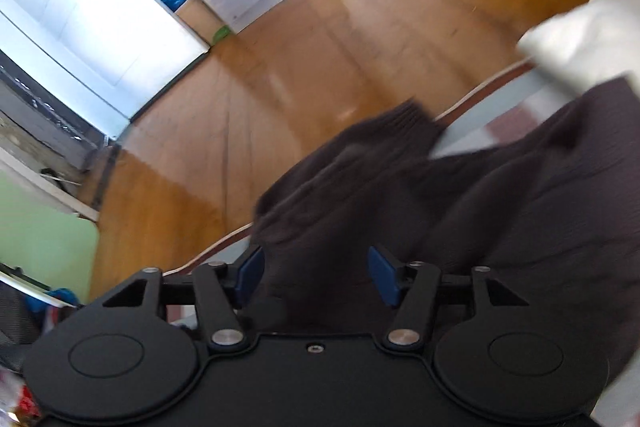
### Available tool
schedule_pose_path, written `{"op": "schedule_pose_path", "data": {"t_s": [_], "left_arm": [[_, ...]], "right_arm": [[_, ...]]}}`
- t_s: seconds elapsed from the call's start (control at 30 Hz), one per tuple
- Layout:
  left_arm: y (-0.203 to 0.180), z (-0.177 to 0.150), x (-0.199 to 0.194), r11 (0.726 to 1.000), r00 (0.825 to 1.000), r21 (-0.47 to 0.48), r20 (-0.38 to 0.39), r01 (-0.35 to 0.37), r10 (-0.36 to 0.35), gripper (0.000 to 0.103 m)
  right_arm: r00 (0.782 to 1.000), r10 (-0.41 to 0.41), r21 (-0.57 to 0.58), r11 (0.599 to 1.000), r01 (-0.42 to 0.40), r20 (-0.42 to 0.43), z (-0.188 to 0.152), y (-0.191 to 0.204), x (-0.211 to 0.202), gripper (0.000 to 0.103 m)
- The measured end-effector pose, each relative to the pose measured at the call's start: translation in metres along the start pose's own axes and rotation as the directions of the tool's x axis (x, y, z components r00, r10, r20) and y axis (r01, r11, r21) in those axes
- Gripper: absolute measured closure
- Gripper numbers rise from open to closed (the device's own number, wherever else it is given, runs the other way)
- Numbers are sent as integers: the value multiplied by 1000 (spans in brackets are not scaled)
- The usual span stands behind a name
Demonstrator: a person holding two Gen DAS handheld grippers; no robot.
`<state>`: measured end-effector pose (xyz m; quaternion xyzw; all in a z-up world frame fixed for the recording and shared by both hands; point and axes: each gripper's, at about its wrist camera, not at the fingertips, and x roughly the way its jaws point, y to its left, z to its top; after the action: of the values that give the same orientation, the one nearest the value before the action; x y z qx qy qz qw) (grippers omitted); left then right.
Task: Fold clothes
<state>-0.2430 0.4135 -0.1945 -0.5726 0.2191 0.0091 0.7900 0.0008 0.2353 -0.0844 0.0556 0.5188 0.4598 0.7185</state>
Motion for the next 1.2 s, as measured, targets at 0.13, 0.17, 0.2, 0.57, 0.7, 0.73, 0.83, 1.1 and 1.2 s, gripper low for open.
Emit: {"op": "schedule_pose_path", "data": {"t_s": [0.13, 0.17, 0.2, 0.57, 0.7, 0.73, 0.83, 1.1, 1.2], "left_arm": [[-18, -3, -6, 986, 995, 134, 30, -96, 93, 98], [-18, -4, -4, 986, 995, 136, 20, -100, 98, 98], [-18, -4, -3, 986, 995, 131, 6, -101, 101, 98], [-33, -2, -64, 901, 925, 211, 116, -380, 363, 85], [-6, 13, -87, 874, 873, 104, 180, -475, 453, 72], [4, 17, -87, 875, 869, 61, 170, -480, 465, 72], [17, 23, -78, 861, 850, 14, 168, -509, 500, 72], [26, 37, -55, 830, 810, 16, 229, -557, 539, 69], [28, 43, -46, 824, 800, 19, 254, -566, 543, 61]], "right_arm": [[996, -8, -44, 999, 4, -89, 2, 14, 34, 35], [993, -13, -71, 997, 5, -115, 4, 20, 41, 35], [990, -12, -83, 997, 0, -138, 0, 23, 47, 35], [968, 6, -75, 997, -25, -251, -26, 18, 87, 35], [967, -25, -141, 990, -11, -254, -35, 21, 96, 33], [968, -49, -185, 983, 3, -248, -40, 26, 100, 32], [962, -195, -424, 901, 98, -191, -57, 49, 110, 42], [797, -425, -397, 703, 590, 430, -26, 41, 34, 91], [654, -535, -266, 628, 731, 535, -1, 9, 6, 91]]}}
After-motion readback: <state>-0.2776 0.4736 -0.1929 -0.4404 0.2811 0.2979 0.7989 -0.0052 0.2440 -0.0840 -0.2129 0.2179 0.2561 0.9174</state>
